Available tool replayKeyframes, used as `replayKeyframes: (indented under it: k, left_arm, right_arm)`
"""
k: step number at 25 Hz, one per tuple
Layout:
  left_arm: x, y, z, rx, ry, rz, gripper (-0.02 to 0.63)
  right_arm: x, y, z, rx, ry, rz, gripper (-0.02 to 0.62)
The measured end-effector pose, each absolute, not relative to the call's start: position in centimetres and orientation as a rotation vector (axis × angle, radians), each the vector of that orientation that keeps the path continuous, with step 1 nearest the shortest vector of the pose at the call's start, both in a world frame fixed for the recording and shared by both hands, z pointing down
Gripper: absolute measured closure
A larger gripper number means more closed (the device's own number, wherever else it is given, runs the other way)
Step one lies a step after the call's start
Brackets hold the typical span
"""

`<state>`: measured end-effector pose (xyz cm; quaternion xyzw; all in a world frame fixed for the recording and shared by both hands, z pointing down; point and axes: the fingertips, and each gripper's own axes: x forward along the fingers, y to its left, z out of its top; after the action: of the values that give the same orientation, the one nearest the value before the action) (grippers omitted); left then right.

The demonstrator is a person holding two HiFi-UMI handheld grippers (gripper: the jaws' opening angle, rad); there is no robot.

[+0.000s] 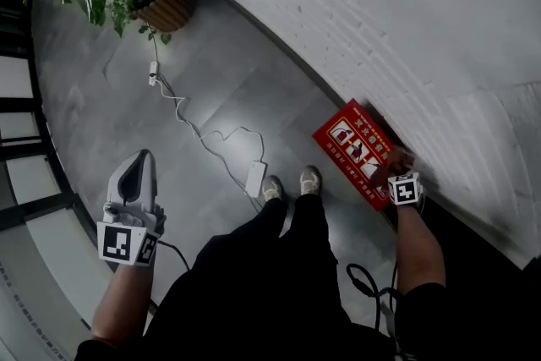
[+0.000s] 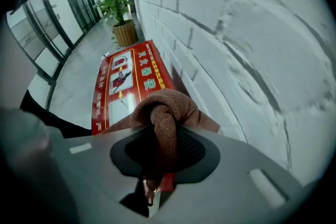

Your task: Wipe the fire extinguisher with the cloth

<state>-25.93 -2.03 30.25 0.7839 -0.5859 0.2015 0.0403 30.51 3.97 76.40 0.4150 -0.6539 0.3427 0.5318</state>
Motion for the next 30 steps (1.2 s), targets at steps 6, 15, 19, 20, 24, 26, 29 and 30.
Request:
replayKeyframes:
  k: [6, 15, 19, 20, 24, 26, 29, 30]
  left_arm:
    - [-25.2, -2.9, 29.7, 2.466, -1.762, 0.611, 0.607]
    - [-29.6, 1.1, 30.4, 2.274, -1.943, 0.562, 0.607]
    - [-32.0, 4.2, 30.1, 2.153, -2.049, 0.583, 0.607]
    - [-32.4, 4.8, 30.0, 2.136, -2.065, 0.599, 0.607]
    - [-33.8, 8.1, 29.4, 2.042, -2.121, 0.688, 0.607]
    - [-34.4, 9.5, 29.2, 1.99, -2.155, 0.708, 0.607]
    - [-35.0, 10.6, 29.2, 1.925, -2.186, 0.686, 0.607]
    - [-34.9, 10.5, 29.1, 1.926, -2.185, 0.672, 0.607]
  right_arm:
    - [35.8, 9.2, 75.4, 1.071, -1.454, 0.878, 0.505]
    - [28.0, 4.8, 71.6, 1.06, -1.679, 0.537, 0.508]
    - [16.6, -6.1, 71.0, 0.923, -1.949, 0.404, 0.508]
    - [14.3, -8.5, 71.3, 0.878, -1.977, 0.383, 0.508]
    - [9.1, -13.3, 74.7, 0.721, -1.932, 0.412, 0.509]
    - [8.8, -12.9, 76.8, 0.656, -1.849, 0.492, 0.508]
    - [9.8, -10.5, 77.7, 0.607, -1.828, 0.507, 0.508]
    - [10.5, -9.5, 77.4, 0.598, -1.843, 0.473, 0.509]
